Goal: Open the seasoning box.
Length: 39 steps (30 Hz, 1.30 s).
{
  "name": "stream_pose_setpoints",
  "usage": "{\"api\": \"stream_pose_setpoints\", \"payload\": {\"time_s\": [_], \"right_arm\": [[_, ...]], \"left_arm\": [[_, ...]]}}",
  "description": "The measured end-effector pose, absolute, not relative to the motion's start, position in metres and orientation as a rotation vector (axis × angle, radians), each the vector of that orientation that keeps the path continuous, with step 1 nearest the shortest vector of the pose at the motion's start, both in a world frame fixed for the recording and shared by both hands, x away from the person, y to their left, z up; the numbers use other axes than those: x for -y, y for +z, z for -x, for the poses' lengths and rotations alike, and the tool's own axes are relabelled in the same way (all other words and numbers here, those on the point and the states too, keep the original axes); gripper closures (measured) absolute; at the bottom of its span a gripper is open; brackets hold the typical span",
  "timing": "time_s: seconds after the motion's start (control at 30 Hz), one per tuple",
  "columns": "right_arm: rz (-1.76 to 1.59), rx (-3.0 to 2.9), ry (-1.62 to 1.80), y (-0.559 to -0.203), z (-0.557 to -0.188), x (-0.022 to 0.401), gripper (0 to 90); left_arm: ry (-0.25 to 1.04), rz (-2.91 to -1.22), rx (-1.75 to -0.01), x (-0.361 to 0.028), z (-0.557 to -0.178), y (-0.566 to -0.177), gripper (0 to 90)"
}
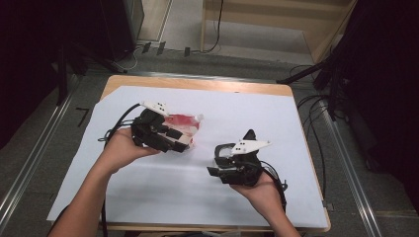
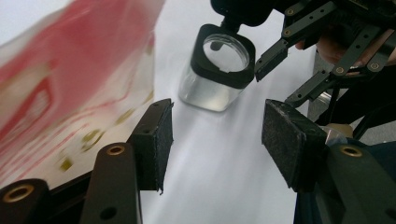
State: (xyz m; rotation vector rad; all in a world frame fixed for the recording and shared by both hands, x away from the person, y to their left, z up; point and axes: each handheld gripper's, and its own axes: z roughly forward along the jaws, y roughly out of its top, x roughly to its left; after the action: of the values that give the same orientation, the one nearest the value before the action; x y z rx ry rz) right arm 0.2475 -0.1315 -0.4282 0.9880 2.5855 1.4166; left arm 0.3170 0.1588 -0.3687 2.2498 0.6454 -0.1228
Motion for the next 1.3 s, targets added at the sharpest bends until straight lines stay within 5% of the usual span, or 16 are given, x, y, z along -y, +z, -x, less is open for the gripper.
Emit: {"api": "stream_pose_setpoints", "payload": {"time_s": [0.87, 1.3], "right_arm": [[-0.91, -2.635, 1.373, -0.447, -0.249, 0.101, 49.7], [-0.9, -2.647, 1.394, -0.452, -0.249, 0.097, 49.9]], "left_arm": [[-0.043, -2.211, -0.859, -0.231, -0.332, -0.377, 44.6], [0.007, -2.196, -0.847, -0.22, -0.355, -0.389, 44.7]]}}
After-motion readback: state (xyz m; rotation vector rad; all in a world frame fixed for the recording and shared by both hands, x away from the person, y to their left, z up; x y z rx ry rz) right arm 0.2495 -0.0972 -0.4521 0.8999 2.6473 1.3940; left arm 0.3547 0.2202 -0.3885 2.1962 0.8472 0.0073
